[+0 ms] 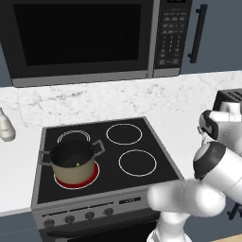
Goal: Put the lemon and lemon wedge in the pot. Retrieve the spatula and lightly stir the vegetables in the pot.
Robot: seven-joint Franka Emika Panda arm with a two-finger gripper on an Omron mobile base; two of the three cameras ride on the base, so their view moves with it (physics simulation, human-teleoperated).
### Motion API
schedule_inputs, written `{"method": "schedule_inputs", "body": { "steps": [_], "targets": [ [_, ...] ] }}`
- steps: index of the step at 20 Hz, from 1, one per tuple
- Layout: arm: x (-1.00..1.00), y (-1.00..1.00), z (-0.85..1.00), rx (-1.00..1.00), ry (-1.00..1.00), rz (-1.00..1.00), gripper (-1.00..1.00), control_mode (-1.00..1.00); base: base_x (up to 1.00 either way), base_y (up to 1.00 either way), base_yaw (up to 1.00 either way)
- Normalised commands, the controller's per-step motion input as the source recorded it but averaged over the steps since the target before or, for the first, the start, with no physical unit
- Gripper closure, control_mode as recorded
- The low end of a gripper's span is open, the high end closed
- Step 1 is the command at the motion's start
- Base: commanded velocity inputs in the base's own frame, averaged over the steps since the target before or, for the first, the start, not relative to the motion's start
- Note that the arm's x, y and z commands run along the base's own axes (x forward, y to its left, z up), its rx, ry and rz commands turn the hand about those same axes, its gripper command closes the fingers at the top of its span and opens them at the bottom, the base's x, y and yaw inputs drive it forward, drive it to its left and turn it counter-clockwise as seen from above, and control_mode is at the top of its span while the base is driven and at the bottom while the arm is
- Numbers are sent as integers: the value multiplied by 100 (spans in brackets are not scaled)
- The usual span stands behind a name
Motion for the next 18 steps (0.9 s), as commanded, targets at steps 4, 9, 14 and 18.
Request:
{"method": "schedule_inputs", "body": {
  "steps": [4,9,14,18],
  "targets": [
    [30,-7,-31,2,0,8,-100,-100,0,0,0],
    [33,1,-15,11,0,9,-100,-100,0,0,0],
    [33,0,-23,9,0,9,-100,-100,0,0,0],
    [31,0,-31,5,0,8,-100,-100,0,0,0]
  ]
}}
